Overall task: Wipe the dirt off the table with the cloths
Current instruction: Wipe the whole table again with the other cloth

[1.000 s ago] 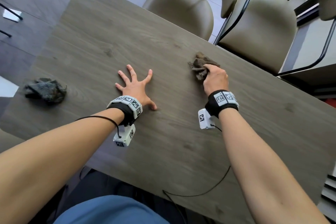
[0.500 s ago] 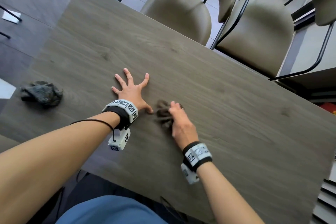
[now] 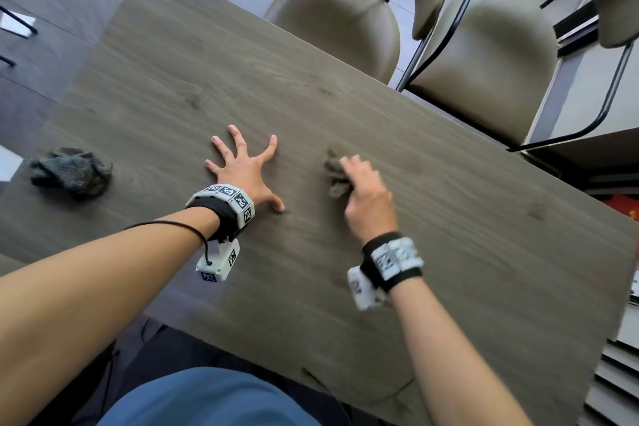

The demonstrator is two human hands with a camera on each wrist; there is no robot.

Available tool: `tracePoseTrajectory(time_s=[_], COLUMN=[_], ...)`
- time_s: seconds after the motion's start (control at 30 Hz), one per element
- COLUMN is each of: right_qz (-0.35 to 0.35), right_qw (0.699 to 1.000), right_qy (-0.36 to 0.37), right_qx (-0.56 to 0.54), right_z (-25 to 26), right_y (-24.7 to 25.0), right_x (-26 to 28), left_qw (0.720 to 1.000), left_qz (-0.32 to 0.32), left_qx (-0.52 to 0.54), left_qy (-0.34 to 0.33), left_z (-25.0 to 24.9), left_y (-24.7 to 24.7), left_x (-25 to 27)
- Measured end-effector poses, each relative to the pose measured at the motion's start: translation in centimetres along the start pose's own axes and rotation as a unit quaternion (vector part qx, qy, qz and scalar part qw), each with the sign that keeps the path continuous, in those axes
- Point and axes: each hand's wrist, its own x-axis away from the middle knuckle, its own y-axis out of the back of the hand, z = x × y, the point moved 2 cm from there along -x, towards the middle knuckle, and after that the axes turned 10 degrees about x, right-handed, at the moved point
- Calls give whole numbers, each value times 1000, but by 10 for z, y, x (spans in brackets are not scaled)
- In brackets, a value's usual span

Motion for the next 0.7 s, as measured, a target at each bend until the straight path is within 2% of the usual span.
tracePoseTrajectory(time_s=[0.1,0.17,0.23,0.3,0.4,0.53,0.7], right_qz=[94,134,121,91,40,2,6], right_qw=[992,983,982,984,994,998,990], right_qy=[87,117,139,148,90,-46,-129], right_qx=[16,37,33,31,41,42,51], right_z=[61,81,75,54,8,-47,-71], right_y=[-43,-62,-66,-59,-43,-25,-6], right_x=[75,113,118,98,50,-18,-78], left_qw=[1000,1000,1000,1000,1000,1000,1000], left_qz=[-2,-1,-5,-7,-4,-3,-6], left_qx=[-1,-2,-8,-12,-10,-7,-14], left_qy=[-3,-1,2,3,1,3,2], left_z=[1,1,0,0,0,0,0], left_y=[0,-1,-1,-1,0,-1,-1], left_x=[-1,-1,0,0,0,0,0])
